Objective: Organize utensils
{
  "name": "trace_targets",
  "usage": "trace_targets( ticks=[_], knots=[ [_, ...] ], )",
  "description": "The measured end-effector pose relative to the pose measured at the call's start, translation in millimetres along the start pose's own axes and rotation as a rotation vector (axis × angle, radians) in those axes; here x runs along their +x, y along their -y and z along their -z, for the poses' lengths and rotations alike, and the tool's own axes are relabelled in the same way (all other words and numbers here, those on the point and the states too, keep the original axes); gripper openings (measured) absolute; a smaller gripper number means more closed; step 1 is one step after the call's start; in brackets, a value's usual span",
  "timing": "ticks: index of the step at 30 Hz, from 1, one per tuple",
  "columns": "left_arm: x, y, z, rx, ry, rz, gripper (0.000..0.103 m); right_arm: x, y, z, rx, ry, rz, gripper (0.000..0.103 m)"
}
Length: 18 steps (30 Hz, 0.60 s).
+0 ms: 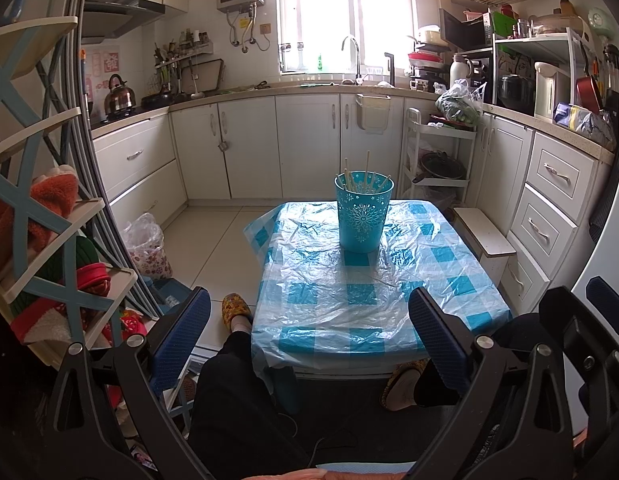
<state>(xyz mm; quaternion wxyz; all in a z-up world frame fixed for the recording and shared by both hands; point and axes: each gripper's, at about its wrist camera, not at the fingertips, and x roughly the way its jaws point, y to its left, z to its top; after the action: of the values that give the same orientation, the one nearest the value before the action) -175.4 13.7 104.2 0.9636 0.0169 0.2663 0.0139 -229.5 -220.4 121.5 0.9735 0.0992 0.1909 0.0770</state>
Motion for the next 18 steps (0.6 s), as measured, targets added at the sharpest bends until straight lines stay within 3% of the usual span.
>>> trace_targets(
  ticks=[18],
  knots=[
    [0.2,-3.0,3.3,0.001,-0.004,-0.001,0.095,1.4,4.0,1.3,-0.001,-0.008,-0.001,0.096]
  ],
)
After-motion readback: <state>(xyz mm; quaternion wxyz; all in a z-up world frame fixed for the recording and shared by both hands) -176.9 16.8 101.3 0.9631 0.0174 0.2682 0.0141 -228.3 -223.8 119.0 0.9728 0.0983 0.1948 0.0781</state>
